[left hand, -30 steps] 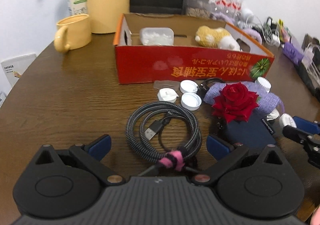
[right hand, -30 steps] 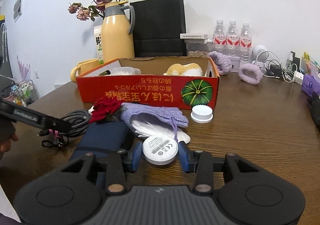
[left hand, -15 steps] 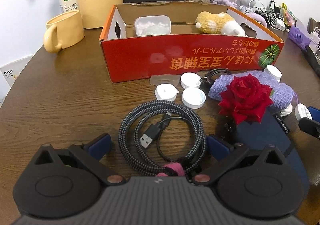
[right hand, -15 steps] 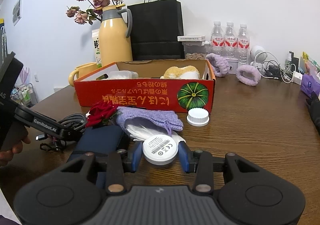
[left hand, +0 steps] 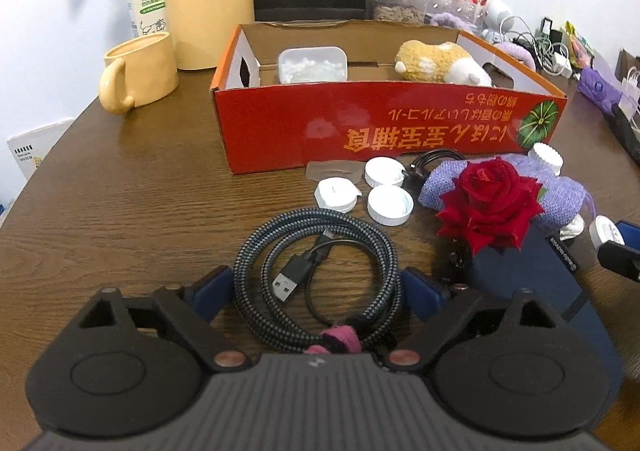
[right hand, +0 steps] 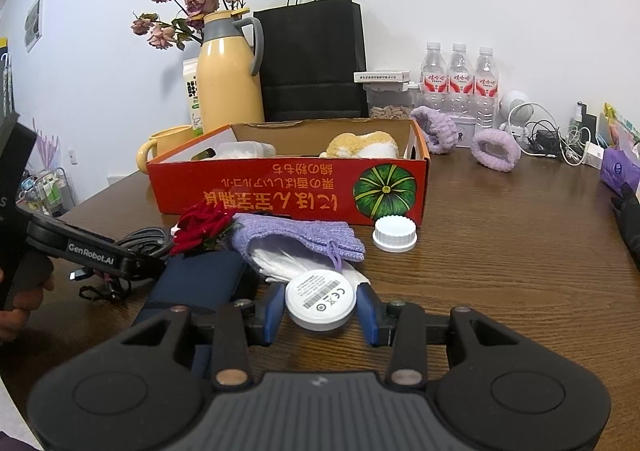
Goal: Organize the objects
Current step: 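Carry the tin and the braided cable over the red box with both tools, then lower both items into the red box and open both tools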
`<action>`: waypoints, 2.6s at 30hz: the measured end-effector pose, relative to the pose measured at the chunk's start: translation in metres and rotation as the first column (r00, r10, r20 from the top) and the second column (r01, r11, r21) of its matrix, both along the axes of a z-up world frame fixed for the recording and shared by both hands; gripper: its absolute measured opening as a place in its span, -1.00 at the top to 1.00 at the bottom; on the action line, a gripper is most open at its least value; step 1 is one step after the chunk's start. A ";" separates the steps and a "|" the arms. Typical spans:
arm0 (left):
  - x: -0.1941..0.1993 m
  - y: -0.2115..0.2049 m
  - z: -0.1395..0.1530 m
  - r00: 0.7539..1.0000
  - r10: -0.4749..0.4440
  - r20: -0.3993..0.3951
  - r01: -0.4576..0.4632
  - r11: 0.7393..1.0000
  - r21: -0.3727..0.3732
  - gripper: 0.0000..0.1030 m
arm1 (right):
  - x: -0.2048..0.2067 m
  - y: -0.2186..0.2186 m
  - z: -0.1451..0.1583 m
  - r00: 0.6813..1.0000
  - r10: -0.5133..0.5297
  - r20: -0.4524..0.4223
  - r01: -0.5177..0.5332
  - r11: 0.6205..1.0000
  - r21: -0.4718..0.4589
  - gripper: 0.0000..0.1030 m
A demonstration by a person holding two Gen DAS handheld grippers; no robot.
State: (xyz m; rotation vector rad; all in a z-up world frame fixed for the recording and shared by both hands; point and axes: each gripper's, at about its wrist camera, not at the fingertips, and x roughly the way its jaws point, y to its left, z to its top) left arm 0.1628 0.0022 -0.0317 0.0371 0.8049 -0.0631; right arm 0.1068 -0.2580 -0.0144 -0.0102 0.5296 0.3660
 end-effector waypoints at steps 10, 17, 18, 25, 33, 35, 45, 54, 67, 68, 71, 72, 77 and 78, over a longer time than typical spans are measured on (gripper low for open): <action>-0.018 0.005 0.020 0.996 0.018 0.086 -0.016 1.000 -0.026 -0.70 | -0.003 0.001 0.006 1.000 0.008 0.023 -0.008 1.000 0.003 0.26; -0.023 0.000 0.063 0.976 0.002 0.216 0.006 0.999 -0.037 -0.70 | 0.001 0.005 0.031 0.994 0.023 0.103 -0.025 1.000 0.013 0.26; -0.020 -0.002 0.071 0.972 0.001 0.235 0.009 0.999 -0.039 -0.70 | 0.004 0.007 0.036 0.993 0.025 0.118 -0.027 1.000 0.014 0.26; 0.017 -0.017 0.105 0.947 0.007 0.320 0.013 0.998 -0.062 -0.70 | 0.042 0.024 0.070 0.976 0.034 0.217 -0.040 0.999 0.025 0.26; 0.085 -0.031 0.114 0.943 0.043 0.329 -0.018 0.997 -0.080 -0.71 | 0.112 0.049 0.086 0.972 0.041 0.231 -0.047 0.999 0.016 0.26; 0.101 -0.034 0.110 0.944 0.047 0.327 -0.023 0.997 -0.077 -0.71 | 0.132 0.053 0.084 0.975 0.031 0.219 -0.036 0.999 0.015 0.26; 0.146 -0.052 0.066 0.963 0.000 0.270 0.005 1.000 -0.017 -0.71 | 0.180 0.055 0.041 0.995 -0.014 0.099 0.014 1.000 0.000 0.26; 0.145 -0.052 0.058 0.961 0.018 0.276 -0.014 1.000 -0.019 -1.00 | 0.179 0.053 0.031 0.997 -0.054 0.064 0.055 0.998 -0.017 -0.81; 0.139 -0.052 0.067 0.955 0.026 0.296 -0.019 0.999 -0.025 -1.00 | 0.169 0.051 0.039 0.992 -0.063 0.107 0.065 0.998 -0.016 -1.00; 0.138 -0.052 0.069 0.954 0.026 0.300 -0.019 0.999 -0.027 -1.00 | 0.168 0.051 0.040 0.992 -0.064 0.111 0.066 0.998 -0.016 -1.00; 0.130 -0.051 0.076 0.948 0.023 0.318 -0.014 0.999 -0.032 -1.00 | 0.162 0.049 0.045 0.989 -0.066 0.131 0.068 0.998 -0.015 -1.00; 0.127 -0.051 0.078 0.945 0.023 0.325 -0.013 0.999 -0.032 -1.00 | 0.160 0.049 0.047 0.988 -0.065 0.140 0.068 0.998 -0.015 -1.00; 0.106 -0.044 0.088 0.937 0.023 0.348 -0.011 0.999 -0.036 -1.00 | 0.144 0.048 0.058 0.983 -0.055 0.177 0.061 0.998 -0.025 -1.00; 0.102 -0.043 0.089 0.937 0.024 0.350 -0.012 0.999 -0.035 -1.00 | 0.140 0.047 0.060 0.981 -0.053 0.184 0.059 0.998 -0.027 -1.00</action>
